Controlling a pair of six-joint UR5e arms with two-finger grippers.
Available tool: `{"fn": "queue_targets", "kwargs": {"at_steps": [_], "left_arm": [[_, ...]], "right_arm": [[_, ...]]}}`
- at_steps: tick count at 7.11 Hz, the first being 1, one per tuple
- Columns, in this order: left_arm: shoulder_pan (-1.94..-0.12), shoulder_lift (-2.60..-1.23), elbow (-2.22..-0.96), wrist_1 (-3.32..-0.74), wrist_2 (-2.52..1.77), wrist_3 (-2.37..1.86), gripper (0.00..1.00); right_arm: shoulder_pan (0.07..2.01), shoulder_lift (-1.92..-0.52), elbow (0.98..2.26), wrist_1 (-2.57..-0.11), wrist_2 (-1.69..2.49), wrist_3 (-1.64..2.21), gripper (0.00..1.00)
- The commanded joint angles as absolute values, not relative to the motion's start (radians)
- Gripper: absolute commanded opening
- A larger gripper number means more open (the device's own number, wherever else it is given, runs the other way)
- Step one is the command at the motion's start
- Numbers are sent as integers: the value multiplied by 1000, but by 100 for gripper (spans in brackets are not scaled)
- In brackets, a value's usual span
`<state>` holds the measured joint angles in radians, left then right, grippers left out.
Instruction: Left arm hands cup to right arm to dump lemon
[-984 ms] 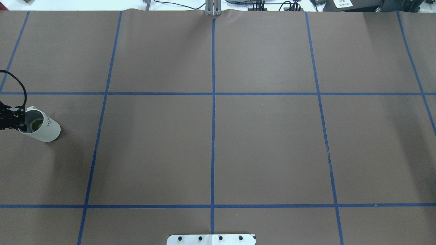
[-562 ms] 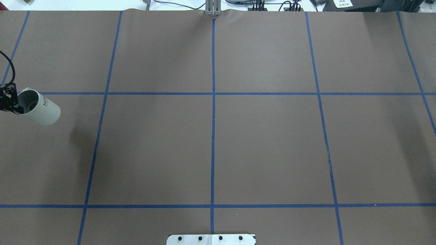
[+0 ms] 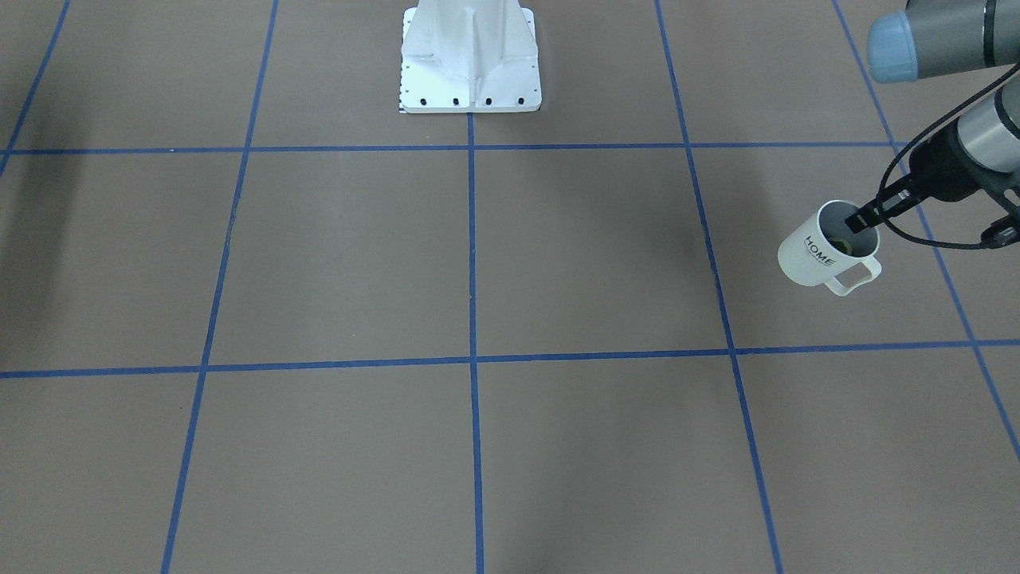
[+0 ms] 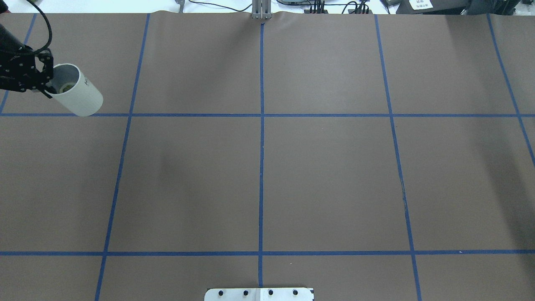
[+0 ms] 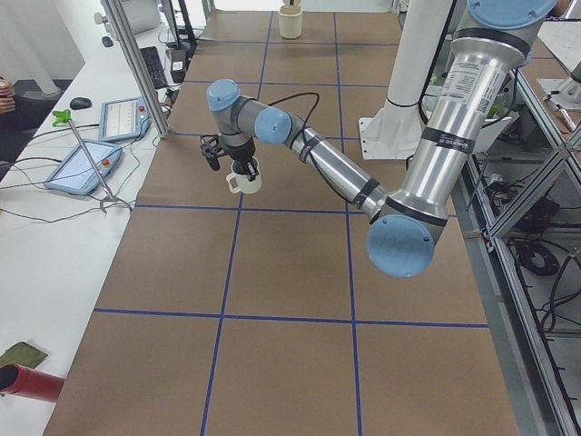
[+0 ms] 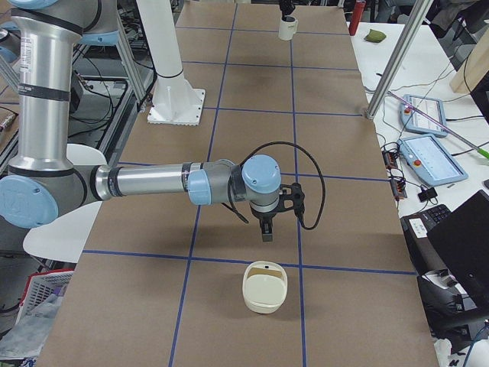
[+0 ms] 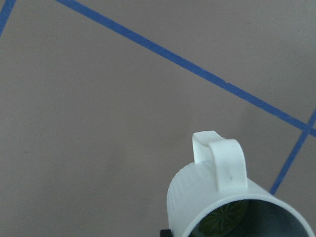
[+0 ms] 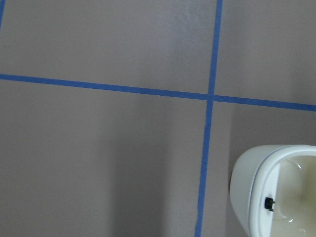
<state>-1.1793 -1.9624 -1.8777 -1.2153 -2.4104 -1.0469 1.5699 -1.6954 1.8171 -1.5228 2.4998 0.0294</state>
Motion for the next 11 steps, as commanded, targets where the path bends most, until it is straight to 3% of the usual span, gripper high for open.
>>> {"fn": "queue_targets", "kwargs": {"at_steps": [1, 6, 8, 11], "left_arm": [[-1178, -2206, -1829, -973, -2405, -1081, 0], [-1050, -2439, -1758, -974, -2405, -1437, 0], [-1017, -2508, -1724, -976, -2405, -1520, 0], [-983, -2565, -1614, -1073, -2405, -1624, 0]], "right_arm": [[1505, -1601, 1818, -1526, 2533, 191, 100], [1256, -1326, 1839, -1484, 2347, 476, 99], [1067, -1316, 1833, -1143, 2161, 582, 99], [965, -1296, 1835, -782, 2008, 638, 99]]}}
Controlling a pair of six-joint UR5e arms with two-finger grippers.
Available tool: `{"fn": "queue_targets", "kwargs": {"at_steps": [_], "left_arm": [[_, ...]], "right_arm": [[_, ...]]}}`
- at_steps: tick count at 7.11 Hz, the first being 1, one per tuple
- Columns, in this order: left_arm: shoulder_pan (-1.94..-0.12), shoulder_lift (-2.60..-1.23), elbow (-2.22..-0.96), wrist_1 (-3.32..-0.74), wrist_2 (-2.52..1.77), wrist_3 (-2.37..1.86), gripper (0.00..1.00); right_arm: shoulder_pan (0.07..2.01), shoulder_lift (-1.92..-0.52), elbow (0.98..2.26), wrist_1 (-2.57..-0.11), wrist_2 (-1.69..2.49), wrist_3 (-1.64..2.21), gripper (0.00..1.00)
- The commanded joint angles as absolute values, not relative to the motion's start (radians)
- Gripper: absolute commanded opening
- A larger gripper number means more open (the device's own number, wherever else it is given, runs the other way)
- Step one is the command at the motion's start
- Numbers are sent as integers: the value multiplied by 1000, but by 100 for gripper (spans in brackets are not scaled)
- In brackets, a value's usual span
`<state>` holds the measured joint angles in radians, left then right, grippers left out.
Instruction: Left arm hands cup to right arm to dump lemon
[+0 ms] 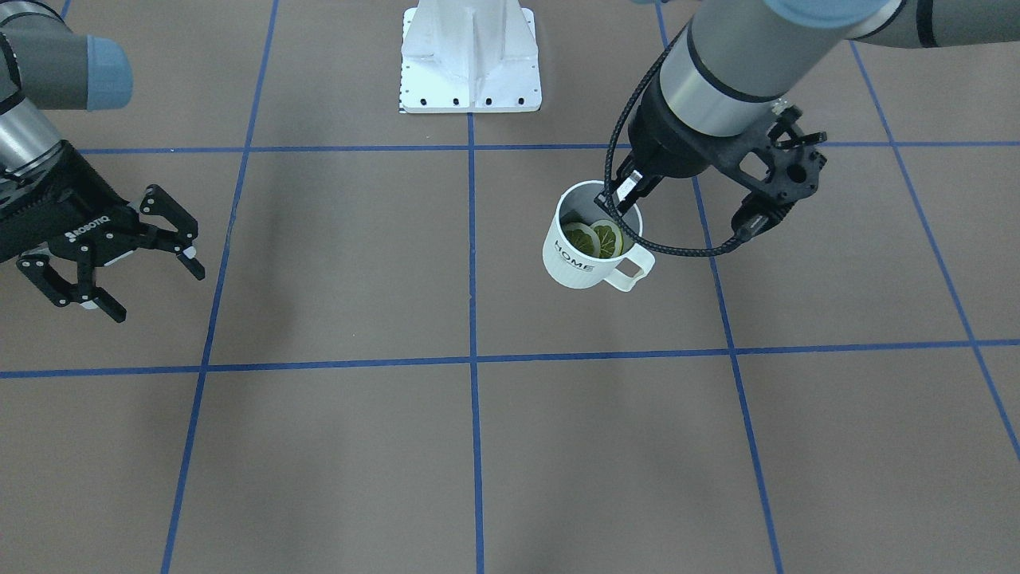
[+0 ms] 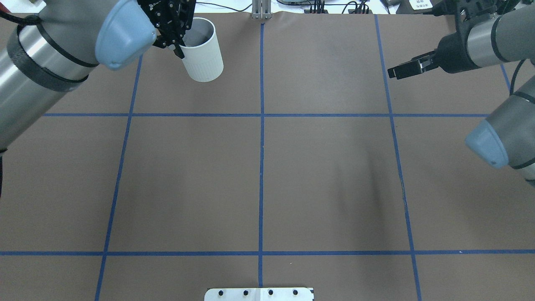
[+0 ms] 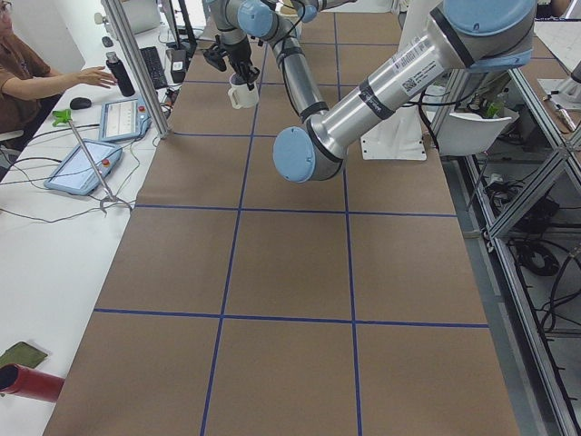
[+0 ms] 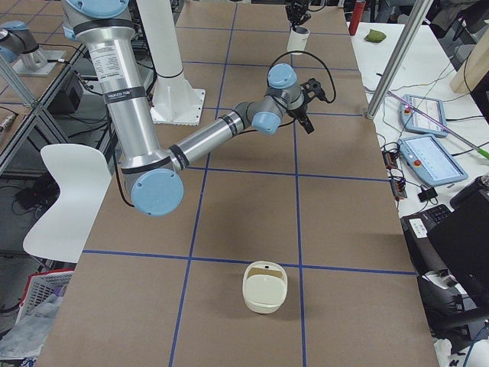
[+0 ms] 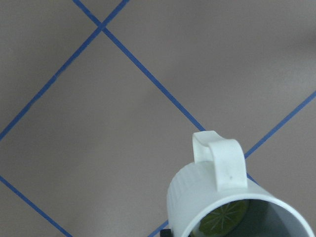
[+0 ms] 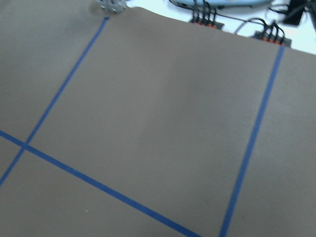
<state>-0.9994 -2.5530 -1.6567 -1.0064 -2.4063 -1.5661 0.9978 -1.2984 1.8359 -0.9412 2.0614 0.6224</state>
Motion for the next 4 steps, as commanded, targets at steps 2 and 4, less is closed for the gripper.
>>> {"fn": "queue_targets", "kwargs": {"at_steps": [2, 4], "left_arm": [[-957, -2588, -1556, -1167, -2407, -1687, 0], [-927, -2669, -1479, -1238, -2408, -1748, 0]], "right_arm": [[902, -1292, 1835, -631, 1914, 637, 99], [789, -1266, 1836, -539, 1775, 624, 99]]}}
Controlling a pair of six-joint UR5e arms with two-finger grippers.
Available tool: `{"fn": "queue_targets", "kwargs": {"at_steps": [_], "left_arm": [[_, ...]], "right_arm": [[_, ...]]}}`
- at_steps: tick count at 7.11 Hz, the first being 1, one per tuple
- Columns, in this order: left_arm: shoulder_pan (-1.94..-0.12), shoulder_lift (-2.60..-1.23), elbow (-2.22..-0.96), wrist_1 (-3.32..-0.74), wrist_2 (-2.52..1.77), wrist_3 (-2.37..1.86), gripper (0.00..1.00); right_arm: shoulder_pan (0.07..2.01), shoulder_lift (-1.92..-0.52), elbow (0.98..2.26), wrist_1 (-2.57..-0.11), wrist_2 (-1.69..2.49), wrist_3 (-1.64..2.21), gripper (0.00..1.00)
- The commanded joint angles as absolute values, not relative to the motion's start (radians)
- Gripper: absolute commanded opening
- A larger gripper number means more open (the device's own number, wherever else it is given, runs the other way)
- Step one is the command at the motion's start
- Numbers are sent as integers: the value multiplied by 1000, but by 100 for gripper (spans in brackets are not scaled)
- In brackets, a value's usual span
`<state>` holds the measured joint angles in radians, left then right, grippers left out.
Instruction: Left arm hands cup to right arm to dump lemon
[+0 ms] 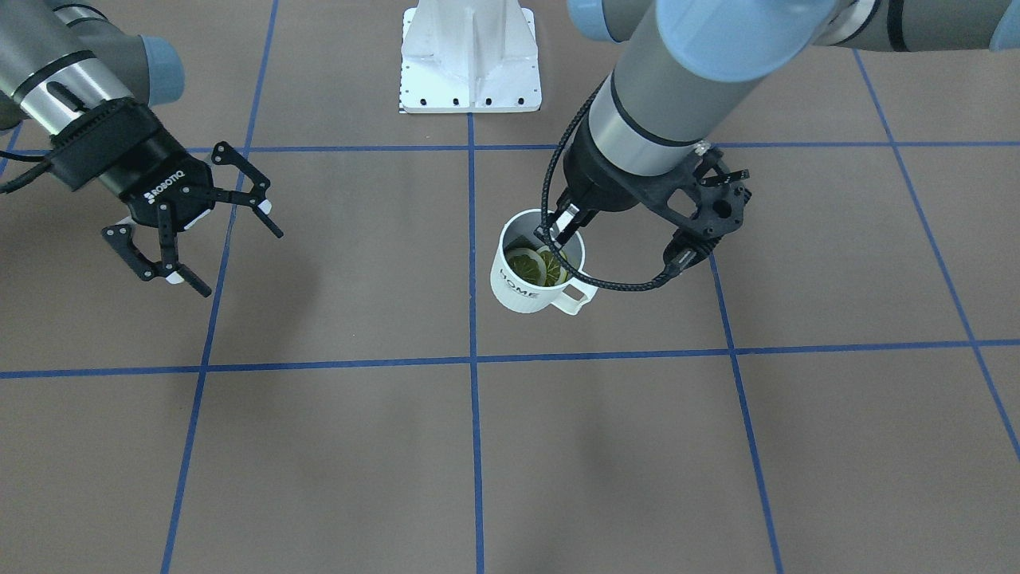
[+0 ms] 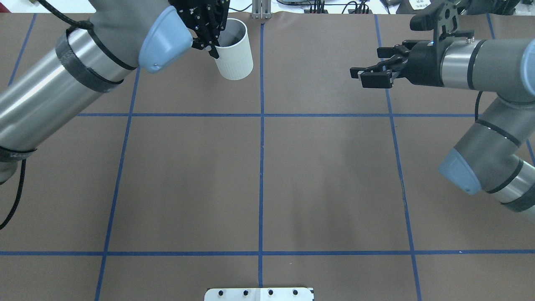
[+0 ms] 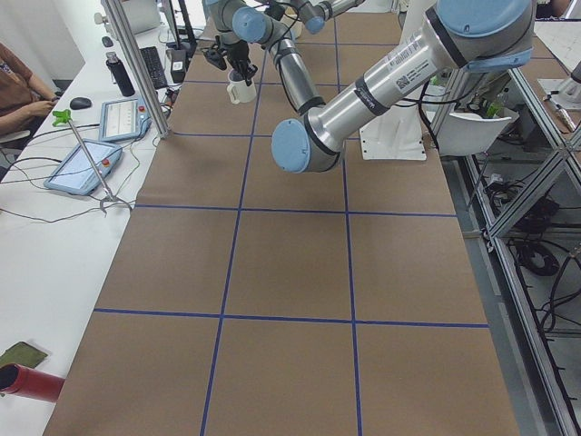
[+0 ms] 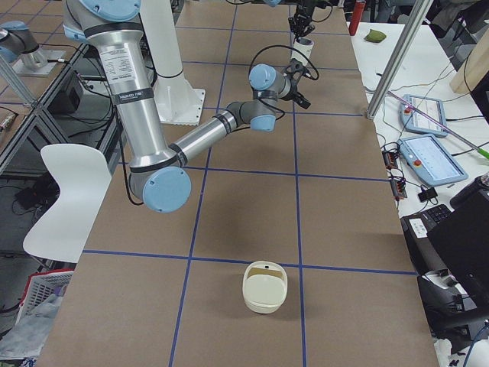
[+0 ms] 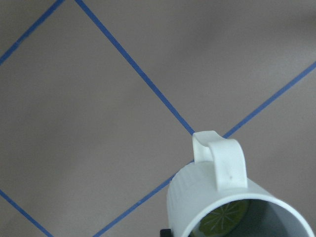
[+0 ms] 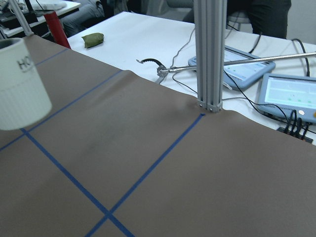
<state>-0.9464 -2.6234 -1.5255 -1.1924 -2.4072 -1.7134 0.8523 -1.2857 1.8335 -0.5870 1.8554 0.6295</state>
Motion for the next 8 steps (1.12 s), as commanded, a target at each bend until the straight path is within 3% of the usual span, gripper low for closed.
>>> {"fn": "queue_targets", "kwargs": {"at_steps": [1, 8], "left_arm": [[-922, -2680, -1465, -1262, -2414, -1750, 0], [-875, -2683, -1431, -1333, -2418, -1749, 0]], "right_arm": [[735, -1226, 1824, -546, 1766, 626, 99], [664, -1226, 1805, -482, 1744, 523, 99]]}}
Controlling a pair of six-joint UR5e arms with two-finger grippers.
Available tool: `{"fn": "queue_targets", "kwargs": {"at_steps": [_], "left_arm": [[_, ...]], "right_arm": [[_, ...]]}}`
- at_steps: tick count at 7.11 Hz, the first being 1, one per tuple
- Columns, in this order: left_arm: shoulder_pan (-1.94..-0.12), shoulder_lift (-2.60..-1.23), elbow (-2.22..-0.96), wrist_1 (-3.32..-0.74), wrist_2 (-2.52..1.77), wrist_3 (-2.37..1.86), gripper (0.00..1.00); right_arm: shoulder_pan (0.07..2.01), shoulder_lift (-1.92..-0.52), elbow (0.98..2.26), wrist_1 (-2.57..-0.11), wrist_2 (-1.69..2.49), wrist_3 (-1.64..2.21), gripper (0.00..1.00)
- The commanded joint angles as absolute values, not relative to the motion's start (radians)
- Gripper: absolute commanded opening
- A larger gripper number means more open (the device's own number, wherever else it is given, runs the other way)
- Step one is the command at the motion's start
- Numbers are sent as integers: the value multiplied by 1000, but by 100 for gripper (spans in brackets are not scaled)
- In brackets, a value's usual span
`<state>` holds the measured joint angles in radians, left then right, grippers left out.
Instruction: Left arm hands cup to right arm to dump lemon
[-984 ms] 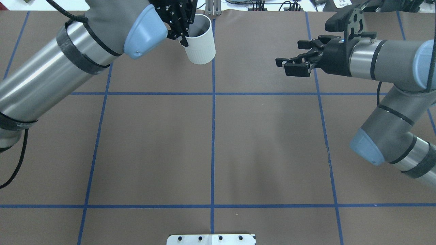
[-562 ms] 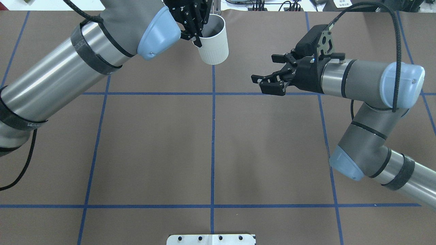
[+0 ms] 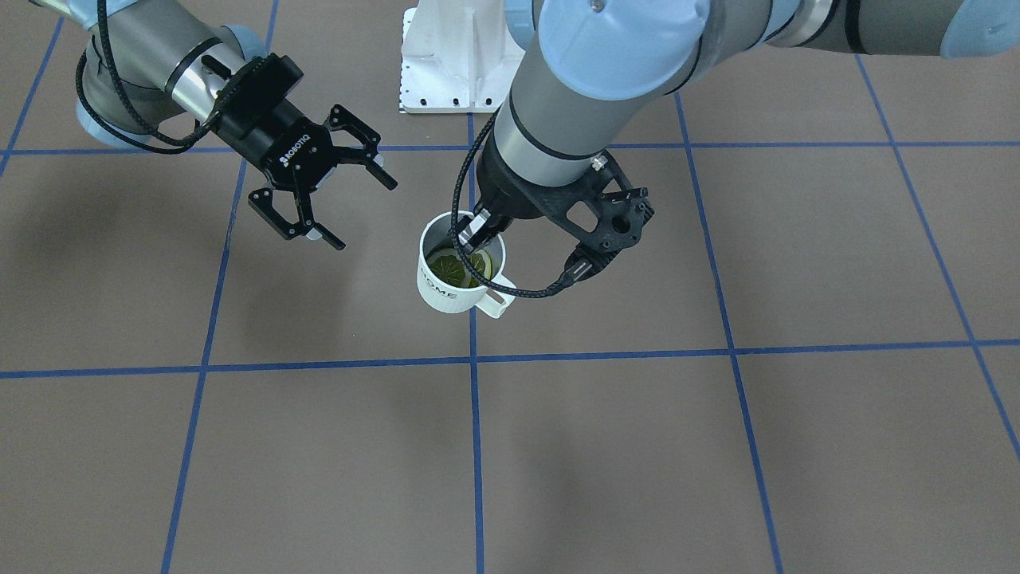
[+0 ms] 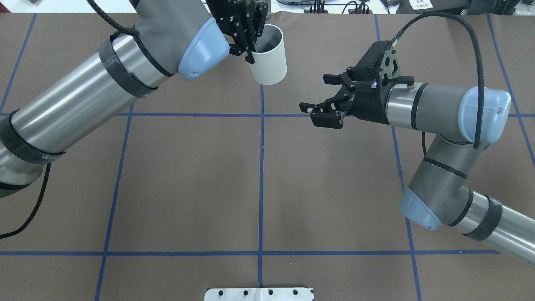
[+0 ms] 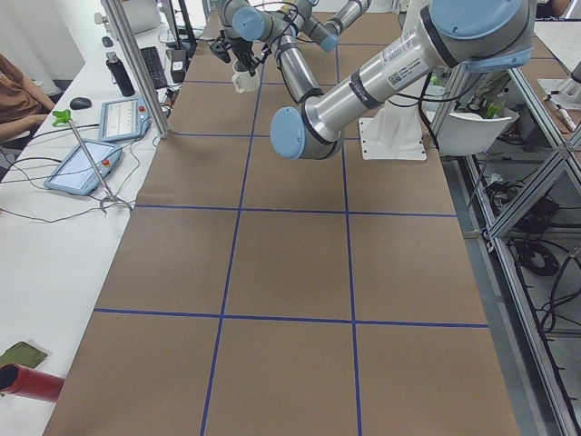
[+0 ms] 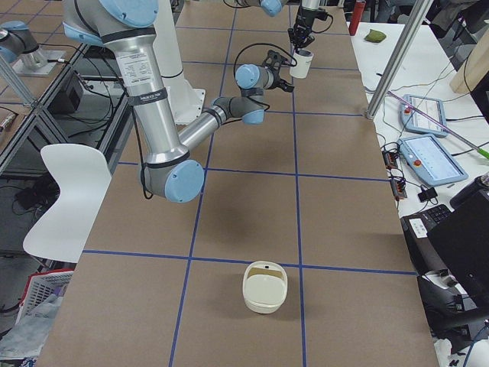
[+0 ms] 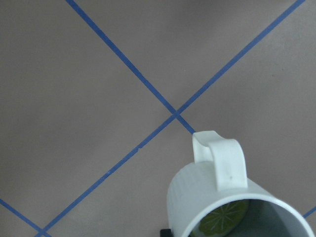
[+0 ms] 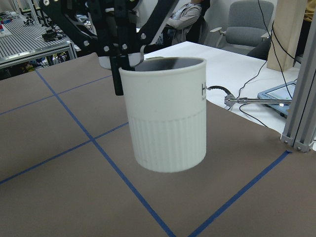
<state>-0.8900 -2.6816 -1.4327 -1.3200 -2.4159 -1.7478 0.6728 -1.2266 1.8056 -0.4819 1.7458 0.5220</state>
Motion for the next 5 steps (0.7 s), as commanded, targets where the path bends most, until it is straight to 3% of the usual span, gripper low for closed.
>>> {"fn": "queue_targets", "kwargs": {"at_steps": [1, 5], "left_arm": [[-861, -2683, -1433, -1336, -2421, -1749, 0], [-830, -2684, -1440, -1367, -2437, -1792, 0]], "right_arm": [[664, -1226, 1804, -482, 1744, 523, 99], [663, -1223, 1804, -482, 1726, 522, 99]]}}
